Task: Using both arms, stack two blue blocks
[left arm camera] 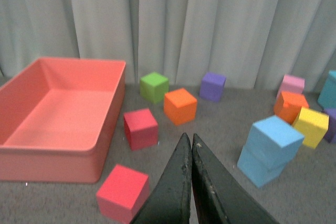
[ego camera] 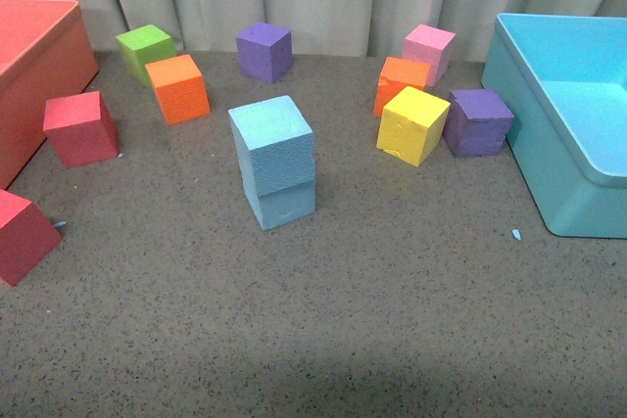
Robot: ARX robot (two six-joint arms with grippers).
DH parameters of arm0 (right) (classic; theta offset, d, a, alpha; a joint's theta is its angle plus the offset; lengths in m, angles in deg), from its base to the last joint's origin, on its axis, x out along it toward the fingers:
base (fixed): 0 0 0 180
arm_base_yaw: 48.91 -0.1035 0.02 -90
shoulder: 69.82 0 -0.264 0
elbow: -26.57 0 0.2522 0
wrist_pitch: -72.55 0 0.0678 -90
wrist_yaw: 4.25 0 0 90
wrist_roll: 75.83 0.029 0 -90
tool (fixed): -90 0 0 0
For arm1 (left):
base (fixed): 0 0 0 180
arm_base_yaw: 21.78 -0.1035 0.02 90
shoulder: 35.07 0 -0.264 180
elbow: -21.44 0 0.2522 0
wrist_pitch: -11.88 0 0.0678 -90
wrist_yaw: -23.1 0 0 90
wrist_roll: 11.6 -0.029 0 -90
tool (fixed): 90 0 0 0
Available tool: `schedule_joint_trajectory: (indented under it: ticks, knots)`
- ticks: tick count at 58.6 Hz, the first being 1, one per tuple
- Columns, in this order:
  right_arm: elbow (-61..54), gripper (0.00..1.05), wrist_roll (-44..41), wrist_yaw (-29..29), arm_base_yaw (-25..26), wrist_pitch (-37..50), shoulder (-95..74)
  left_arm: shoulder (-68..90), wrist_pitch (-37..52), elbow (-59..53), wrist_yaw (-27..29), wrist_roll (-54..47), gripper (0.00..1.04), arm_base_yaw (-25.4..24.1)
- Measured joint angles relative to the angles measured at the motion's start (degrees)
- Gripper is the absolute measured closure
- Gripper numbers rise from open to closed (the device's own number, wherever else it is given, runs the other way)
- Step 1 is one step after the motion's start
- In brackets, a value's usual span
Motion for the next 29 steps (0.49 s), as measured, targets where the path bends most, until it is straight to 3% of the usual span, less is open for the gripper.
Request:
schedule_joint_trajectory:
  ticks: [6, 29]
  knots:
    - [0.0, 0.09, 0.0, 0.0, 0.0, 0.0, 0.0, -0.1, -0.2, 0.0, 0.0, 0.0, 1.01, 0.0]
    - [0.0, 0.09, 0.0, 0.0, 0.0, 0.0, 0.0, -0.2, -0.2, 0.0, 0.0, 0.0, 0.28, 0.0]
